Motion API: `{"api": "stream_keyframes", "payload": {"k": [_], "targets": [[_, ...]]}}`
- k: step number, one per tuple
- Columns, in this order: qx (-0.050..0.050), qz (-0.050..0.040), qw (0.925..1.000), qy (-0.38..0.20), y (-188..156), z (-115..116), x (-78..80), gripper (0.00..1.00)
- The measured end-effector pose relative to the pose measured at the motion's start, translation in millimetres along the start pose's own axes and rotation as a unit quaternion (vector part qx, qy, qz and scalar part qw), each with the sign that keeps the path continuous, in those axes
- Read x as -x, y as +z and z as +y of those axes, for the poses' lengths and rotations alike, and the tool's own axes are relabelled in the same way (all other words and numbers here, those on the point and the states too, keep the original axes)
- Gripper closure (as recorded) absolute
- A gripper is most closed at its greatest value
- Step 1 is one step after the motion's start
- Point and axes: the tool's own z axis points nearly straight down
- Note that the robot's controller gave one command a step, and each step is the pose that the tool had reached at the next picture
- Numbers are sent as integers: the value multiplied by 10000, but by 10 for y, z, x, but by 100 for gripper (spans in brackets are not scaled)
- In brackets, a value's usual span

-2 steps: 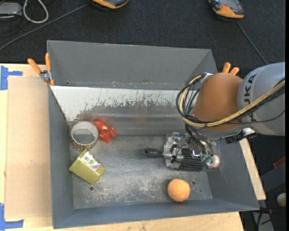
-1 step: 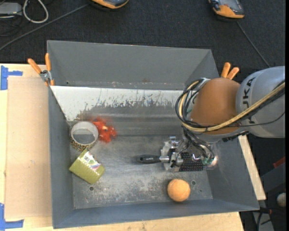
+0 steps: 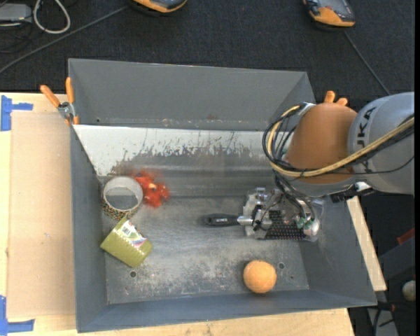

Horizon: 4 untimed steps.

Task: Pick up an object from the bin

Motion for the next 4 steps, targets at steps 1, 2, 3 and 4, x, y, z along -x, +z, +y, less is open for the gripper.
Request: {"api": "stream_keyframes", "payload": {"k": [1,2,3,4], "targets": [[54,31,9986,-520,274,95,13,100],[108,19,9999,49,213,-426,-23,100],[34,9,10000,83,190,-293,-28,100],[171,42,9976,671,221,-415,-96,100]]}}
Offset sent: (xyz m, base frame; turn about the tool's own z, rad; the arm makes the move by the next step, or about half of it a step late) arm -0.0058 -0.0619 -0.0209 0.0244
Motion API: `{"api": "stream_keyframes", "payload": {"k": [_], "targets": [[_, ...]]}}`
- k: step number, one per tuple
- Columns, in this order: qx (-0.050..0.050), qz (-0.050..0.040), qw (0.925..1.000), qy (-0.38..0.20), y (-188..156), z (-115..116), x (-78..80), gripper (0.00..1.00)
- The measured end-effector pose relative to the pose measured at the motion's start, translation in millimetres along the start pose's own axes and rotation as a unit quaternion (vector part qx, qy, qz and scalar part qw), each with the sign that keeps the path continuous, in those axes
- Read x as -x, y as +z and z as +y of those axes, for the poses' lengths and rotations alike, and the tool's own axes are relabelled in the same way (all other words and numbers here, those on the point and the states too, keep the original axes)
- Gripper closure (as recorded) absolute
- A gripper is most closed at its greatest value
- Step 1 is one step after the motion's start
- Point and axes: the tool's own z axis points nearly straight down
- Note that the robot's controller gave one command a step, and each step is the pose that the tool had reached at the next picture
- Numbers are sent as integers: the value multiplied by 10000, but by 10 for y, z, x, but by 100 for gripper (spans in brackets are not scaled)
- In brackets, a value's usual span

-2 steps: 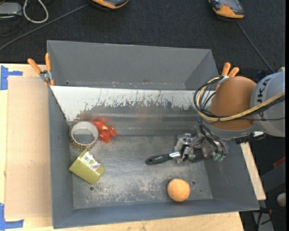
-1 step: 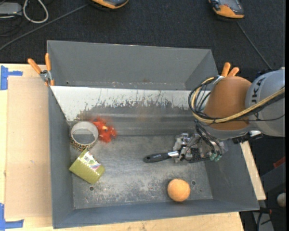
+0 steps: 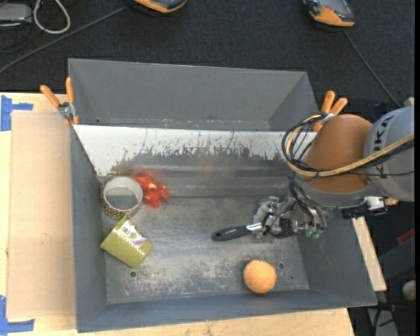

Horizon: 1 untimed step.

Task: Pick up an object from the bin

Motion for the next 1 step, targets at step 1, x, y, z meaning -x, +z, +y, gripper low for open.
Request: {"api": "stream_keyframes", "payload": {"k": [1], "targets": [[-49,22,10000,59,-647,-13,-53,100]]}}
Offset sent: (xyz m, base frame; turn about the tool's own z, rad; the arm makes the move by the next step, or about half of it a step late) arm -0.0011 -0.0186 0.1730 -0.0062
